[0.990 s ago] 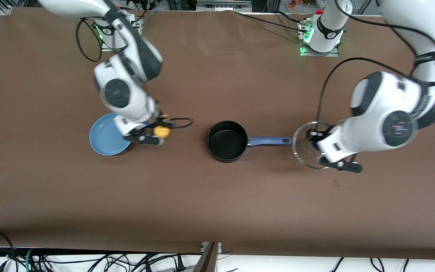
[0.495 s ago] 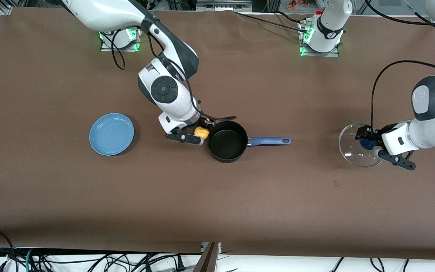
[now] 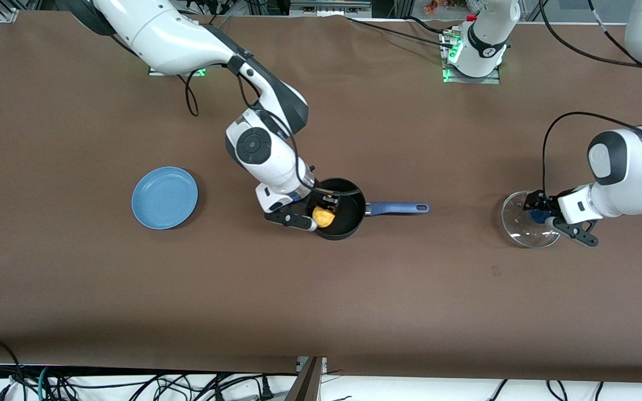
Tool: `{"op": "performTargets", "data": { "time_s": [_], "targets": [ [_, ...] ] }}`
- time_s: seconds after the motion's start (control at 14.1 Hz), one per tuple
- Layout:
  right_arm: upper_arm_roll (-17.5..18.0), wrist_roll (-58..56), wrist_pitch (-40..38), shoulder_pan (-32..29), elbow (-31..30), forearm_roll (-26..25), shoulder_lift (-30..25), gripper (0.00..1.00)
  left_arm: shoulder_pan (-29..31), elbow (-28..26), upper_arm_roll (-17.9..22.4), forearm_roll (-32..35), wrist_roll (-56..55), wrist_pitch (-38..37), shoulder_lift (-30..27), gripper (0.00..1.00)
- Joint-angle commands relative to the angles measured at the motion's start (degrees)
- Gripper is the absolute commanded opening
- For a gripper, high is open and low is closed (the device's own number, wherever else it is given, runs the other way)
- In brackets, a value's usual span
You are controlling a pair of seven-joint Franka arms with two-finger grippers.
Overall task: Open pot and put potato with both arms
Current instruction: 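Lower the potato into the pan while the left gripper sets the lid down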
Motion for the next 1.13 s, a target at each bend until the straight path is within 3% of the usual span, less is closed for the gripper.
{"op": "performTargets", "data": {
  "time_s": [0.0, 0.14, 0.21, 0.28, 0.49, 0.78, 0.99, 1.06],
  "targets": [
    [-0.1, 1.2, 2.0, 2.0, 2.2, -0.3, 1.9, 0.34, -0.1, 8.9, -0.4, -1.0, 1.0, -0.8, 7.7, 0.0],
    [-0.2, 1.2, 1.8, 2.8, 1.8, -0.2, 2.2, 0.34, -0.3, 11.1, -0.3, -1.0, 1.0, -1.0, 9.6, 0.26],
    [-0.2, 1.2, 1.8, 3.2, 1.8, -0.3, 2.8, 0.34, -0.3, 11.1, -0.3, -1.0, 0.9, -1.0, 9.6, 0.54],
    [-0.2, 1.2, 1.8, 3.2, 1.8, -0.3, 3.3, 0.36, 0.1, 11.2, -0.3, -1.1, 0.6, -1.1, 9.4, 1.0],
    [-0.2, 0.9, 1.7, 3.2, 1.8, -0.7, 3.9, 0.36, 0.2, 12.0, -0.3, -1.6, 0.2, -1.6, 8.2, 1.0],
    [-0.3, 0.9, 0.6, 3.0, 1.5, -0.8, 3.9, 0.38, -0.1, 16.8, -0.7, -1.2, -1.1, -10.5, 5.7, 1.0],
    [-0.4, 1.0, 0.6, 3.0, 1.3, -0.5, 3.9, 0.56, -0.4, 17.6, -1.0, -0.9, -2.5, -17.1, 0.0, 1.0],
    [-0.3, 1.0, 0.6, 3.0, 1.2, -0.3, 4.0, 0.67, -0.4, 17.7, -1.0, -0.9, -3.1, -19.2, -1.9, 1.0]
  ]
}}
